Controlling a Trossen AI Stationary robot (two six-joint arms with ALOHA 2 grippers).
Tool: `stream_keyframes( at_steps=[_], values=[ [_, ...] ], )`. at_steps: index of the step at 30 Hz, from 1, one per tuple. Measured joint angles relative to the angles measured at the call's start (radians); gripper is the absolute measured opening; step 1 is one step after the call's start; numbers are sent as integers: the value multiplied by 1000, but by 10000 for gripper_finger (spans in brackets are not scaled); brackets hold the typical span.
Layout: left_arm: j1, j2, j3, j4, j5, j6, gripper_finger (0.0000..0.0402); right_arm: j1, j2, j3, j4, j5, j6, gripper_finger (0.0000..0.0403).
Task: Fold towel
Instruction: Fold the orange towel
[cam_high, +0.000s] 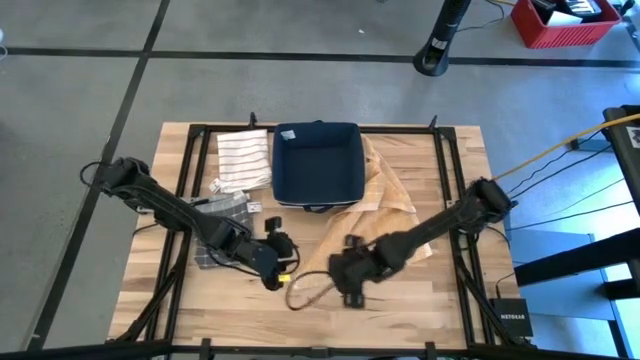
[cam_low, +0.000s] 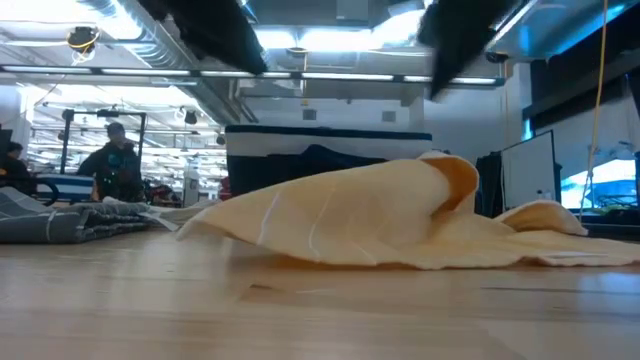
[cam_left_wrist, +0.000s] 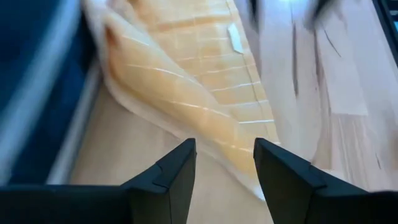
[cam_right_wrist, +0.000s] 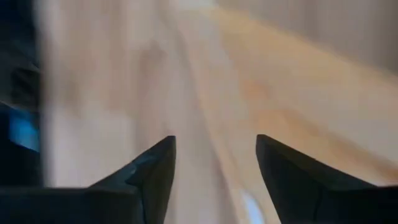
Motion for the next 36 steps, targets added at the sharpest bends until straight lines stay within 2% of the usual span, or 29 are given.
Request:
stream_keyframes(
  at_steps=[3, 5, 8, 12, 16, 19, 22, 26, 29, 32, 36],
  values=[
    [-3, 75, 0, 57, 43, -2, 155, 56, -25, -29, -149, 216, 59, 233],
    [-4, 131, 0, 70, 62, 4, 155, 78, -38, -76, -151, 296, 99, 230],
    [-1, 204, 0, 73, 71, 7, 155, 74, -33, -199, -93, 324, 174, 222],
    [9, 267, 0, 59, 71, 7, 155, 40, -33, -402, 106, 343, 318, 209],
    [12, 287, 0, 53, 70, 17, 155, 18, -38, -541, 386, 254, 373, 197],
    [12, 287, 0, 54, 70, 44, 155, 22, -32, -594, 607, 233, 362, 189],
    [11, 285, 0, 54, 70, 47, 155, 29, -2, -584, 780, 138, 327, 181],
    [11, 285, 8, 18, 71, 40, 155, 43, 59, -530, 900, 4, 228, 171],
    [5, 276, 35, -21, 82, 36, 155, 50, 68, -480, 856, -125, 162, 165],
    [-4, 255, 60, -16, 84, 35, 155, 49, 33, -412, 699, -253, 152, 160],
    [-12, 246, 91, 14, 85, 38, 155, 59, -55, -300, 422, -270, 151, 159]
  ],
)
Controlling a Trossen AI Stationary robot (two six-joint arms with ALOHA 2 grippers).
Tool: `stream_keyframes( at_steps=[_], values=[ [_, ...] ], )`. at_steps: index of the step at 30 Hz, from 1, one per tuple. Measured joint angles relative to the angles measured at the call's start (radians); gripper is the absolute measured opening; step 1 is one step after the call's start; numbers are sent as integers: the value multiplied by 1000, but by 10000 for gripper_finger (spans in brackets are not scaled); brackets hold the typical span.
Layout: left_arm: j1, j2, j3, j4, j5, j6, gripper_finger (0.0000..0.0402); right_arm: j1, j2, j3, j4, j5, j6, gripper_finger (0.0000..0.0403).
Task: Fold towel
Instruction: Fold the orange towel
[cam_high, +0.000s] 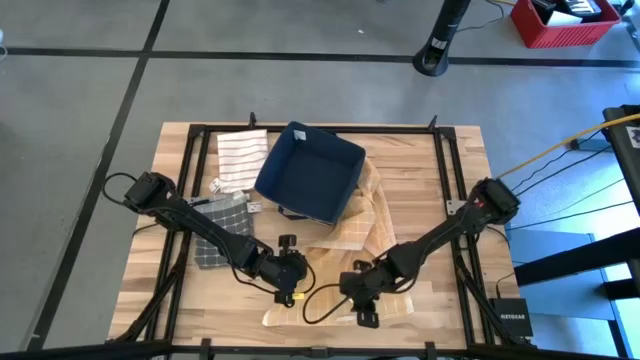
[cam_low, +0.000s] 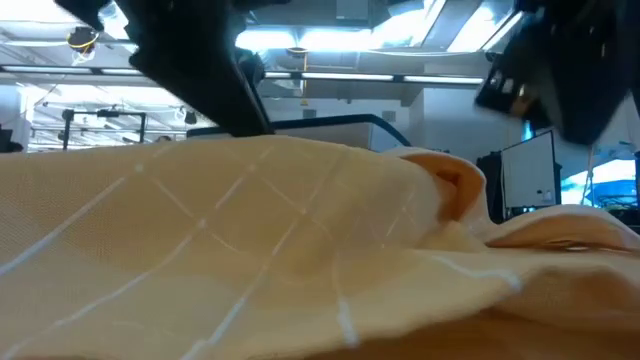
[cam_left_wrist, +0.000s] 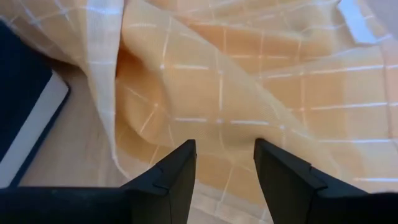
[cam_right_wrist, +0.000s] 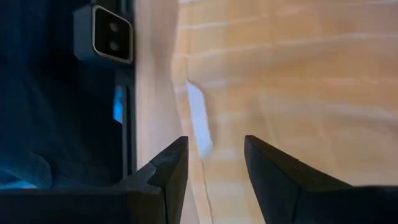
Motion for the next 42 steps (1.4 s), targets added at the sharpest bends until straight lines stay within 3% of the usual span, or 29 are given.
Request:
stream_keyframes(
  at_steps=[3, 9, 12, 17, 23, 30, 38, 42],
  values=[
    [0, 2, -7, 43, 0, 0, 155, 22, -56, 45, -187, 110, 1, 159],
    [1, 4, -41, 43, 0, -5, 155, 108, -133, 59, -507, 544, 90, 159],
    [6, 5, -43, 40, 0, 0, 155, 142, -133, 37, -635, 678, 195, 159],
    [11, 6, -43, 40, 0, -4, 155, 139, -131, -100, -596, 582, 301, 159],
    [5, 6, -43, 39, 0, -30, 155, 169, -132, -249, -360, 472, 336, 159],
    [2, 6, -43, 32, 0, -20, 155, 229, -132, -324, -365, 604, 473, 159],
    [2, 6, -43, 33, 0, -5, 155, 209, -132, -406, -251, 649, 459, 157],
    [3, 6, -43, 34, -1, 3, 155, 212, -132, -377, -255, 747, 450, 110]
  ],
)
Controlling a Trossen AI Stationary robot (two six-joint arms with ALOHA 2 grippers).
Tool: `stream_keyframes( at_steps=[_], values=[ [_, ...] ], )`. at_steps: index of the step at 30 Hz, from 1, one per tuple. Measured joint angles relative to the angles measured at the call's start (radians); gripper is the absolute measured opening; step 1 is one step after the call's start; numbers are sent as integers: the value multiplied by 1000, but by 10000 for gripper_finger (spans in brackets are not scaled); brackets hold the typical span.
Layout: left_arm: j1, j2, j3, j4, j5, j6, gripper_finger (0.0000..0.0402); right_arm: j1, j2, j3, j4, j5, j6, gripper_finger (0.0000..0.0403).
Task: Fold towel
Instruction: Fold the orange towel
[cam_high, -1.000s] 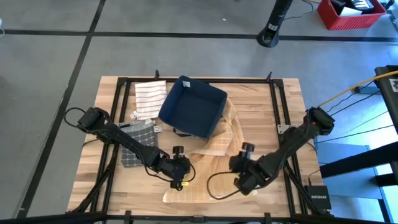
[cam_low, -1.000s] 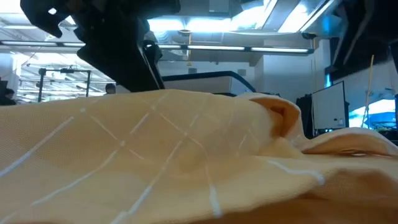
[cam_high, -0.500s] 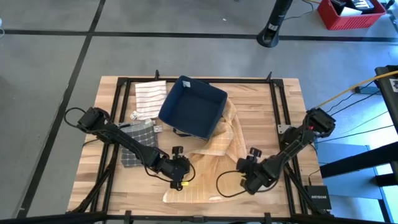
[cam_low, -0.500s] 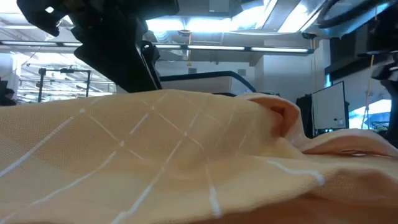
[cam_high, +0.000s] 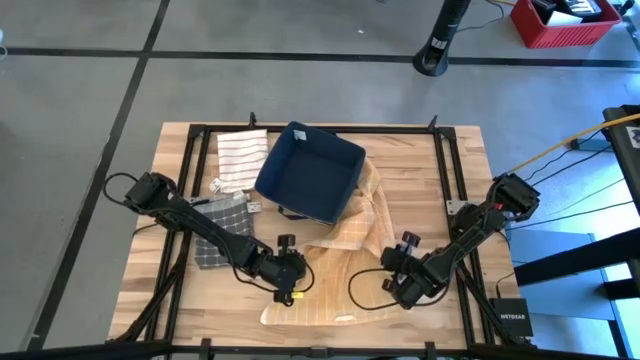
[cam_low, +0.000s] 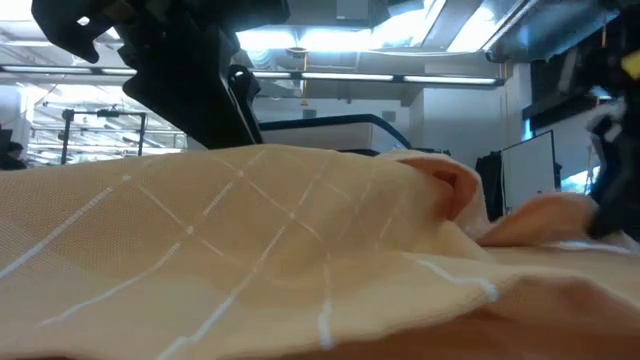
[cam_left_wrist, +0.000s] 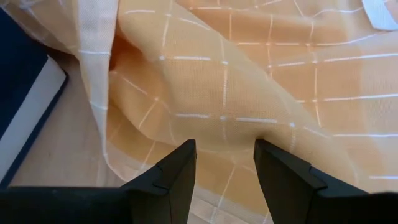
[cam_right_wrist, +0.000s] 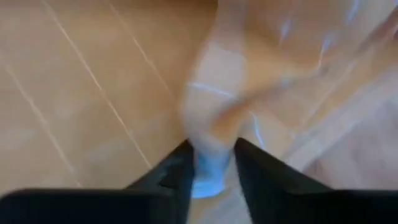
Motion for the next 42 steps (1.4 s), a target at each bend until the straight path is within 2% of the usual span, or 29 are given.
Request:
stream_keyframes(
  at_steps=[3, 4, 8, 11, 14, 16, 20, 25, 31, 34, 36, 42],
  values=[
    [0, 0, 13, -17, 0, 20, 155, 0, 0, 58, -41, 53, -55, 30],
    [0, 0, 25, -27, 0, 23, 155, 0, 0, 84, -53, 78, -88, 16],
    [-10, -13, 133, -164, -6, 33, 155, -1, 0, 266, -170, 181, -173, 15],
    [-27, -24, 225, -223, -69, 66, 155, -1, 0, 414, -194, 230, -308, 6],
    [-44, -25, 285, -192, -169, 169, 155, -2, -1, 529, -178, 259, -427, 11],
    [-47, -26, 296, -116, -219, 246, 155, -13, -2, 573, -171, 257, -459, 10],
    [-35, -26, 295, 51, -245, 362, 155, -17, -1, 608, -154, 236, -481, 5],
    [2, -24, 295, 120, -241, 353, 155, -17, -1, 610, -100, 194, -499, 5],
    [17, -9, 295, 194, -73, 319, 155, -30, -1, 610, -82, 181, -497, 5],
    [13, 4, 295, 211, -59, 313, 155, -47, -1, 610, -77, 166, -499, 4],
    [19, 17, 295, 221, -84, 315, 155, -62, -1, 610, -75, 152, -499, 3],
    [34, 22, 294, 206, -272, 314, 155, -68, -1, 610, -66, 122, -499, 4]
  ],
)
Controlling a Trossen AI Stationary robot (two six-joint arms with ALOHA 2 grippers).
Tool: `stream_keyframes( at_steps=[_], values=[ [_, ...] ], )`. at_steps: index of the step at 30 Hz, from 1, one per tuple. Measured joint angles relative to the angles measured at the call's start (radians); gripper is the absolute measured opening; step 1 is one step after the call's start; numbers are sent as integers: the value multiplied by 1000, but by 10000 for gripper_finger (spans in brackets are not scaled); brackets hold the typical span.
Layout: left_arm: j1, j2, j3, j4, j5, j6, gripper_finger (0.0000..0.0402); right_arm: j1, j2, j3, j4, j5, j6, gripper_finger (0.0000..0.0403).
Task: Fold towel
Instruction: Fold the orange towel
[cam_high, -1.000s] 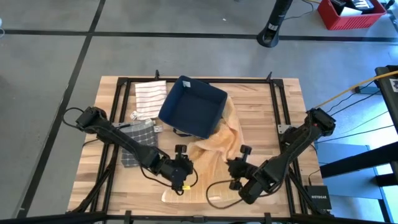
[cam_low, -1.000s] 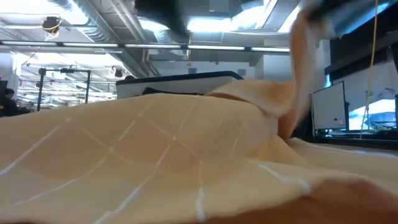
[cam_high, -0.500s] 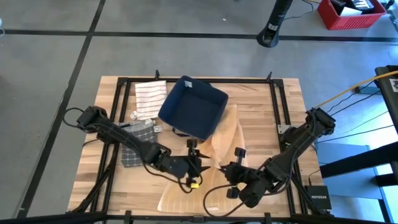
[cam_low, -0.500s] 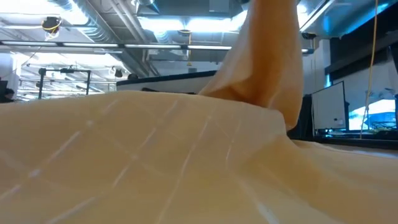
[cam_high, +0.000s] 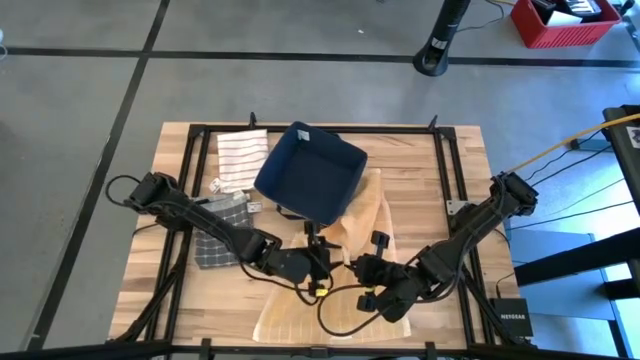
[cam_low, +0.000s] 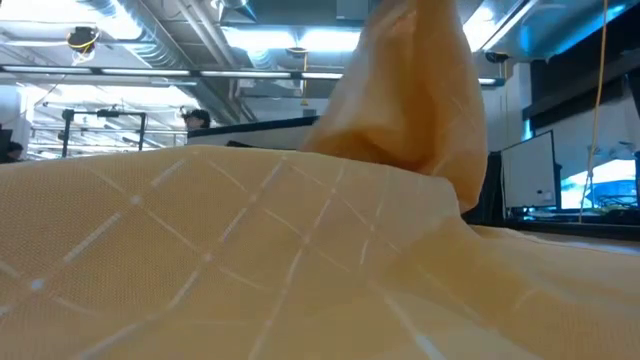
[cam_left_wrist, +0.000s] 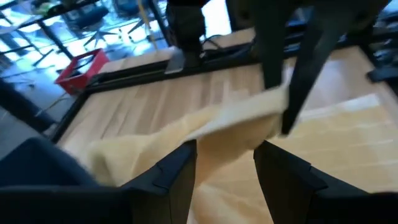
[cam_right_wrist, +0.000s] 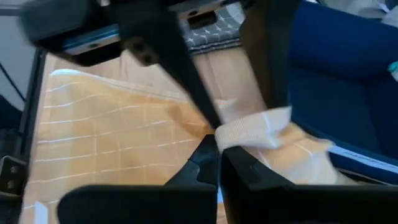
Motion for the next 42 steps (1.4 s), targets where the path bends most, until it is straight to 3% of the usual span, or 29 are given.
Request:
stream_keyframes(
  at_steps=[9, 20, 27, 32, 35, 38, 42],
  values=[
    [-20, -21, 0, -82, -68, -24, 155, 2, 0, 0, 2, -16, 0, 5],
    [-52, -21, 0, -3, -98, 117, 155, 2, 0, 0, -5, -25, -2, 3],
    [-9, -13, 0, -7, 25, 78, 155, 2, 0, 0, -4, -26, -2, 3],
    [19, -13, 0, 35, 36, 95, 155, 2, 0, -5, 19, -39, -24, 3],
    [31, -13, 0, 74, 126, 110, 155, -2, 1, -6, 37, -40, -39, 7],
    [33, -13, 0, 74, 149, 137, 135, -7, 1, -6, 49, -39, -56, 10],
    [42, -13, 0, 64, 149, 148, 52, -7, 1, -6, 47, -16, -54, 18]
  ],
)
